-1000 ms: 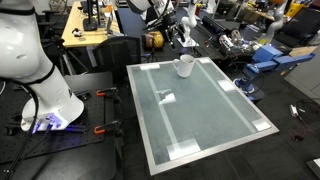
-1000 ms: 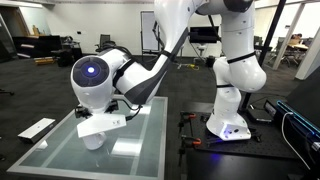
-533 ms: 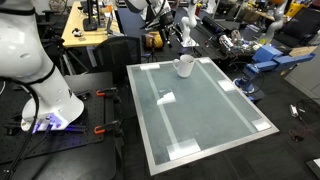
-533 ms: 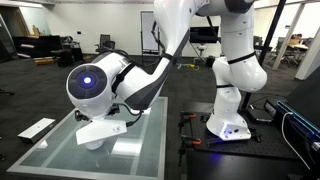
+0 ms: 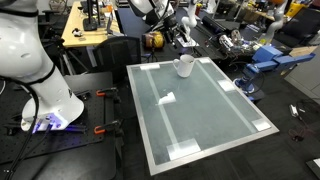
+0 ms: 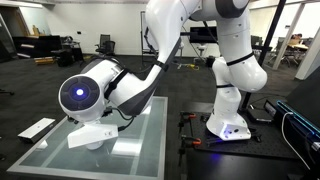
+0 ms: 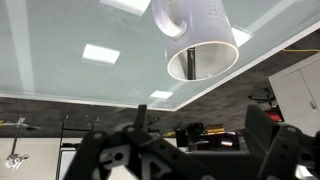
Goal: Remove the pen from the mug and put it on the table
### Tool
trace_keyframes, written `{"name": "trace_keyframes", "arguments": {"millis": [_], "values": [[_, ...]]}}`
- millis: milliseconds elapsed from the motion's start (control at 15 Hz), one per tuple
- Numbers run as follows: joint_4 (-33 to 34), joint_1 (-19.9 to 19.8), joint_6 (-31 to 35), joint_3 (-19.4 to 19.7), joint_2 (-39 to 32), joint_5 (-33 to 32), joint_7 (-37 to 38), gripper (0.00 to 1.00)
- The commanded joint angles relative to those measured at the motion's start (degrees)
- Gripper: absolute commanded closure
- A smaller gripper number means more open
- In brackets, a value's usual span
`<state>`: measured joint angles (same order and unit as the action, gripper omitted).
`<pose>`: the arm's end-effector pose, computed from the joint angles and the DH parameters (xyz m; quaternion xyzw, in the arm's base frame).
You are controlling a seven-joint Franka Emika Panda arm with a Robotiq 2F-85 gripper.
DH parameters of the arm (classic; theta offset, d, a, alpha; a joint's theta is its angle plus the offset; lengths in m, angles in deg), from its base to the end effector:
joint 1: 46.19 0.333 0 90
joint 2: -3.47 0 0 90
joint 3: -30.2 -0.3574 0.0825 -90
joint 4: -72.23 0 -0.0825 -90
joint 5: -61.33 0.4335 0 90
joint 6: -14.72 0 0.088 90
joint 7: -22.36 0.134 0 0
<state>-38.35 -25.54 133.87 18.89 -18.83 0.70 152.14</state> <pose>0.6009 0.2924 0.2744 0.7951 -0.4665 0.3571 0.1505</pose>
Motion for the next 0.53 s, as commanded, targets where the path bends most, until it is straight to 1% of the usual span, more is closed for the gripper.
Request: {"name": "trace_keyframes", "arguments": {"millis": [0,267,333,467], "values": [[3.2,0.3,-0.7,0.9,-2.7,-1.4,1.6,0.0],[4.8,0.3,-0.3,1.5,-4.3,-1.5,1.2,0.35],[5.2,0.4,-0.4,1.6,-4.7,-1.4,1.1,0.4],[6.0,0.3,-0.4,1.7,-5.3,-1.1,0.8,0.44]]}}
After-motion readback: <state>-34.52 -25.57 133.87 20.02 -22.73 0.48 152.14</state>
